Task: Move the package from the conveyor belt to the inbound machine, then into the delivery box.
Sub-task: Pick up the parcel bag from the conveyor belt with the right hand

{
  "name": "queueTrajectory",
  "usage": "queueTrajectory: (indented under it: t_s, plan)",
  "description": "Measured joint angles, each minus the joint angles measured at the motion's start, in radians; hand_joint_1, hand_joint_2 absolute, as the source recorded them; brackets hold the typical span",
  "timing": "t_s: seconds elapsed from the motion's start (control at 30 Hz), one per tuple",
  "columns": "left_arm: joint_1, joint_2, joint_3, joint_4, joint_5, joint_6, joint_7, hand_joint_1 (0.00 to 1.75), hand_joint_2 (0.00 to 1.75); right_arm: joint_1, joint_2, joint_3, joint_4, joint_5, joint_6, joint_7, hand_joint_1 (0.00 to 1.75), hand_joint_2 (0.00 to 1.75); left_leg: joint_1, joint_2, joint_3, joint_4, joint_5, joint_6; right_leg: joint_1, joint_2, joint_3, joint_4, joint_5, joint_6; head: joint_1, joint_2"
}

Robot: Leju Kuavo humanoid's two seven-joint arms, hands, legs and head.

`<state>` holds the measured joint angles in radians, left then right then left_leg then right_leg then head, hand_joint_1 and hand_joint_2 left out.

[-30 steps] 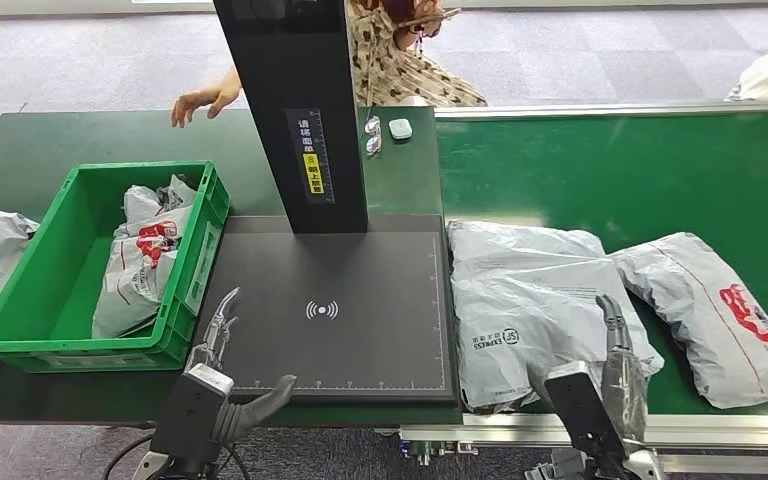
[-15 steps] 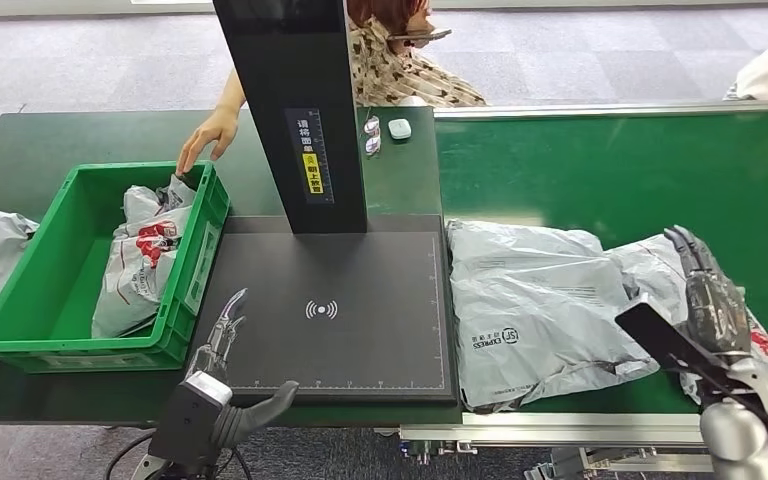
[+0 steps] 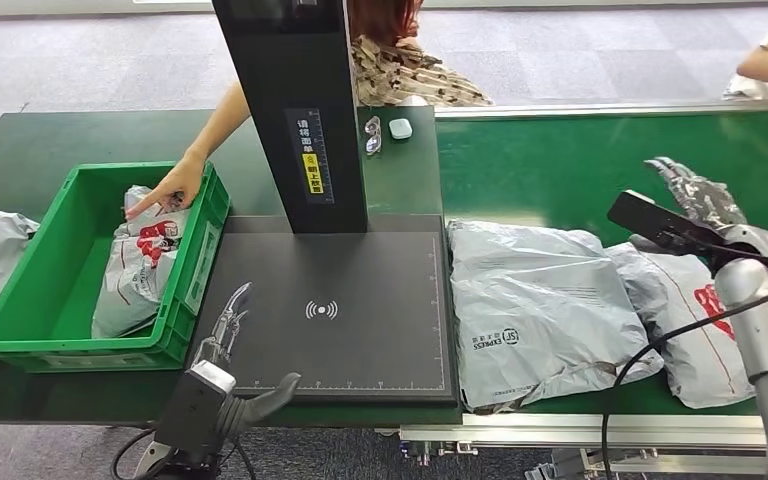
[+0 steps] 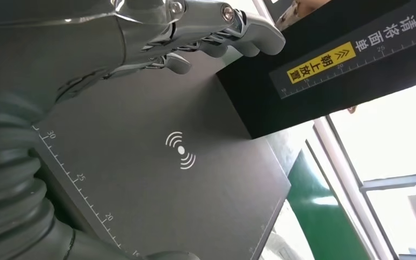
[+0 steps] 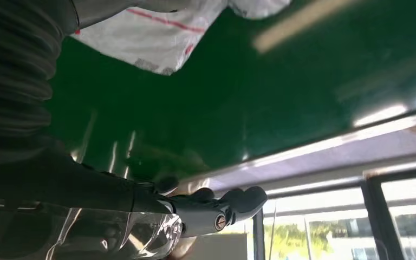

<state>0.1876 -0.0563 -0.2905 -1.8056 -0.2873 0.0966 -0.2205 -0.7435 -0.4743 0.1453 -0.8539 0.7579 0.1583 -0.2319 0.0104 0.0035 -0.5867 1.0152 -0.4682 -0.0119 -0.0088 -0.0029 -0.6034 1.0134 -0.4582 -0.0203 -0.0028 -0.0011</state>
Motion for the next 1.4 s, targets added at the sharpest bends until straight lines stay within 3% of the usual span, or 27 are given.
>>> queueTrajectory:
  t_s: [0.3,0.53,0.73,1.1,1.4]
  plan:
    - [-0.006,0.008,0.0,0.012,0.021,0.008,0.0,0.0,1.75,-0.064,0.026,0.153,0.151,-0.165,0.273,-0.019,0.0,1.75,0.0,-0.002,-0.001,0.0,0.0,0.0,0.0,-0.002,0.0,0.0,-0.001,0.001,0.0,0.0]
    - [-0.021,0.014,0.0,0.035,0.038,0.008,0.0,0.0,1.75,-0.056,0.048,0.239,0.179,-0.314,0.395,-0.01,0.0,1.75,0.0,-0.002,0.0,0.0,0.0,0.0,0.0,-0.002,0.0,0.0,-0.001,0.001,0.0,0.0]
    - [-0.044,0.019,0.0,0.055,0.052,0.007,0.0,0.0,1.75,-0.055,0.069,0.319,0.202,-0.363,0.44,0.017,0.0,1.75,0.0,-0.002,0.0,0.0,0.0,0.0,0.0,-0.002,0.0,0.0,-0.001,0.001,0.0,0.0]
    - [-0.083,0.029,-0.005,0.1,0.077,0.008,0.004,0.0,1.75,-0.068,0.099,0.529,0.268,-0.311,0.487,0.101,0.0,1.75,0.0,-0.002,0.0,0.0,0.0,0.0,0.0,-0.002,0.0,0.0,-0.001,0.001,0.0,0.0]
    - [-0.108,0.035,-0.027,0.126,0.09,0.008,0.004,0.0,1.75,-0.093,0.038,0.727,0.21,-0.307,0.517,0.185,0.0,1.75,0.0,-0.003,0.002,0.001,0.0,0.0,0.0,-0.004,0.002,-0.001,-0.001,0.001,0.0,0.0]
